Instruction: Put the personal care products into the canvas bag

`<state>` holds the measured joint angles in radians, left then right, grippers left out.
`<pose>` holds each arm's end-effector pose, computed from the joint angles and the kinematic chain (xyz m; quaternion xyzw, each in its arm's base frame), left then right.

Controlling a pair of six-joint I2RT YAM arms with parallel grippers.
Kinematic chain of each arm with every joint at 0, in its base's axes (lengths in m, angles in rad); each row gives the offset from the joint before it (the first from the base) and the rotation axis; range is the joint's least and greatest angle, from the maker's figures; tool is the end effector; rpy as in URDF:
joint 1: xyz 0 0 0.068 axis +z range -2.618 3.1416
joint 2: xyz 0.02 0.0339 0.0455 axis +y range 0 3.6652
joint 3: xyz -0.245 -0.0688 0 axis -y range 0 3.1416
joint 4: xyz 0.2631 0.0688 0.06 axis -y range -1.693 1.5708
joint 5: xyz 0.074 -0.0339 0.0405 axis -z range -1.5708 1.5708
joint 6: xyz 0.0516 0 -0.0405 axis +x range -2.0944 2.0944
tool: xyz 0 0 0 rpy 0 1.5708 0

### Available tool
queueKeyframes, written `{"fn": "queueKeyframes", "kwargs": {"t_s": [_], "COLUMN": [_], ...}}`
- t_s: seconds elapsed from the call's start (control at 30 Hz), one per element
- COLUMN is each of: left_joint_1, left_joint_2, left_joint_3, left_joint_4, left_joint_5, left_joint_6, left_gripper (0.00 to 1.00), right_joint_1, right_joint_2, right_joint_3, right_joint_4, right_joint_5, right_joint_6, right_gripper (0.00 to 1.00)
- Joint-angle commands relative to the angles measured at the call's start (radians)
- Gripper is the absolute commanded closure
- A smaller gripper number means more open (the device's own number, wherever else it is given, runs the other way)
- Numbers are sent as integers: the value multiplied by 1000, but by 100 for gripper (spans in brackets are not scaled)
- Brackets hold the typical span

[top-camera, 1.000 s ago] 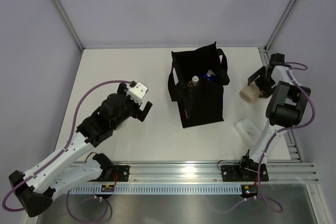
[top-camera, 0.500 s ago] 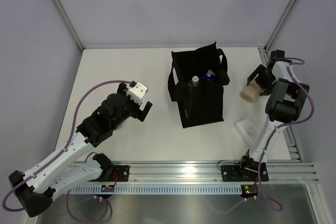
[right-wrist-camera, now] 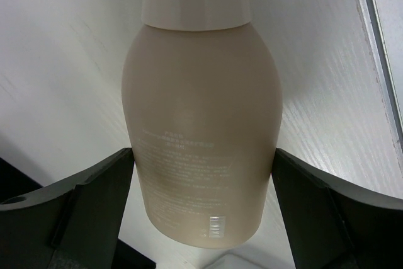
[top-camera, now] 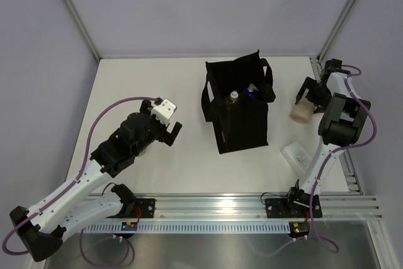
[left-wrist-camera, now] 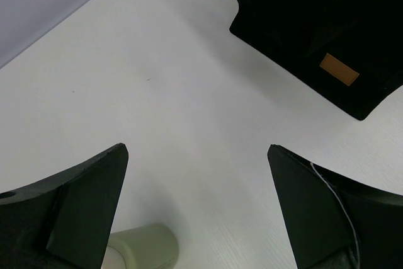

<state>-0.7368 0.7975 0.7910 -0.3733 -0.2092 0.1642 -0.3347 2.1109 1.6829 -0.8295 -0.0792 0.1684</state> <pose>0.1760 -0.1452 0.3010 0.3058 0.7667 -0.0746 0.5596 0.4253 -0.1436 0.1497 0.2397 0.9575 0.0260 0.1586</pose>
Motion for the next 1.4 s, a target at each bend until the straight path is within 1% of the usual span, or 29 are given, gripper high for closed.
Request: {"fn": "queueKeyframes", "kwargs": {"t_s": [0.0,0.17,0.5,0.57,0.6,0.67,0.7,0.8,0.83,0.87,0.93,1.0,1.07,1.17,1.27,1.3,1.37], "left_joint_1": [4,4,4,4,4,4,4,4,4,4,4,4,4,4,4,4,4], "left_joint_2": [-21,-29,-50,-49,-49,-47,-47,-50,-50,-49,-47,-46,-44,-43,-44,-46,-49], "left_joint_3": [27,28,31,31,31,33,33,31,33,30,30,28,27,22,22,21,19], "left_joint_4": [19,19,17,20,20,19,19,20,19,19,20,22,22,25,25,24,28], "left_joint_5": [25,39,68,74,79,80,80,76,74,73,70,65,59,48,36,31,21], "left_joint_6": [-8,-9,-15,-17,-17,-17,-18,-17,-17,-17,-15,-17,-17,-14,-12,-9,-9], "left_gripper": [1,1,1,1,1,1,1,1,1,1,1,1,1,1,1,1,1], "right_joint_1": [3,3,3,3,3,3,3,3,3,3,3,3,3,3,3,5,28], "right_joint_2": [44,47,77,84,84,78,69,5,-33,-52,-121,-176,-267,-377,-472,-508,-531], "right_joint_3": [12,29,75,84,84,74,46,-5,-32,-43,-69,-97,-110,-98,-51,-8,50], "right_joint_4": [-34,-30,-25,-26,-20,-13,12,67,76,84,96,110,119,99,63,44,17], "right_joint_5": [-53,-56,-60,-63,-59,-59,-60,-85,-97,-123,-149,-183,-224,-296,-379,-396,-436], "right_joint_6": [-116,-191,-254,-260,-259,-270,-271,-283,-285,-290,-293,-296,-296,-296,-294,-294,-311], "right_gripper": [4,0,0,3,11,20,33,57,77,87,100,100,100,100,100,100,100]}}
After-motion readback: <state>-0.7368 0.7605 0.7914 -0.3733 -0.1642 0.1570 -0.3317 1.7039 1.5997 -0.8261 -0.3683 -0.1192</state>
